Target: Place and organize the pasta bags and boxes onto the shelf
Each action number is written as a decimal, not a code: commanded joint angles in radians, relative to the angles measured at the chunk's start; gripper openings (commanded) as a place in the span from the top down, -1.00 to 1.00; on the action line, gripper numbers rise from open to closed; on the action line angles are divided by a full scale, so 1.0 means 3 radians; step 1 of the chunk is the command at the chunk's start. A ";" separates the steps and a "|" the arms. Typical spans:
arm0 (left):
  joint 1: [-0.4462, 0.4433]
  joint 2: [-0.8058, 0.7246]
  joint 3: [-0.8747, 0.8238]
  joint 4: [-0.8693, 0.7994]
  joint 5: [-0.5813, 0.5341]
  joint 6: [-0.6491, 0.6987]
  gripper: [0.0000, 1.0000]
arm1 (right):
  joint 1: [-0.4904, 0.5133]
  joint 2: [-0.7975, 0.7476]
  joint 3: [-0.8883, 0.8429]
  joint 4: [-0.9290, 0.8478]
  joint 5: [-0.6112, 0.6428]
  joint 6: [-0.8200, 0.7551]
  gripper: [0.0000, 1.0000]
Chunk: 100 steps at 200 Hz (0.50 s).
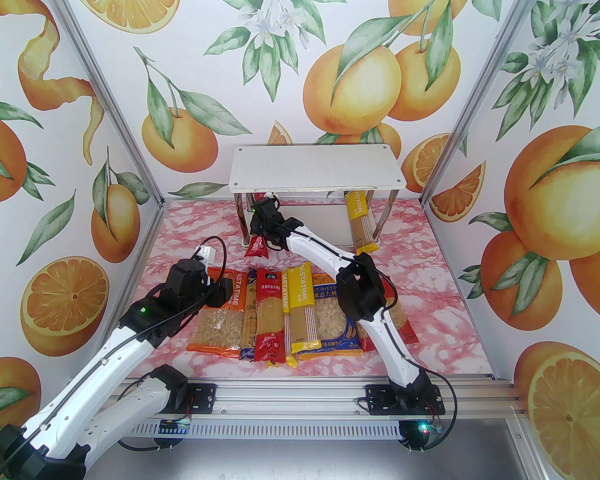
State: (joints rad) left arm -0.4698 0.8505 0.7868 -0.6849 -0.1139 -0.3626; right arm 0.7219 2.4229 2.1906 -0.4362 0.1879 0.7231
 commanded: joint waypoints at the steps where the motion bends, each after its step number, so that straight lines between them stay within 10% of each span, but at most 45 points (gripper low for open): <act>1: 0.0019 -0.0057 -0.0053 -0.0017 -0.0033 0.0027 -0.17 | -0.0041 0.0099 0.0209 0.0419 0.0270 -0.0012 0.44; 100: 0.0027 -0.0094 -0.0073 -0.0038 -0.0040 0.0038 -0.16 | -0.0079 -0.0051 -0.0001 0.0483 0.0127 -0.0090 -0.16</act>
State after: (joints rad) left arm -0.4667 0.8356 0.7757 -0.6861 -0.1165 -0.3603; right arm 0.7017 2.4615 2.2166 -0.3534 0.2356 0.7136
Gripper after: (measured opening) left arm 0.587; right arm 0.556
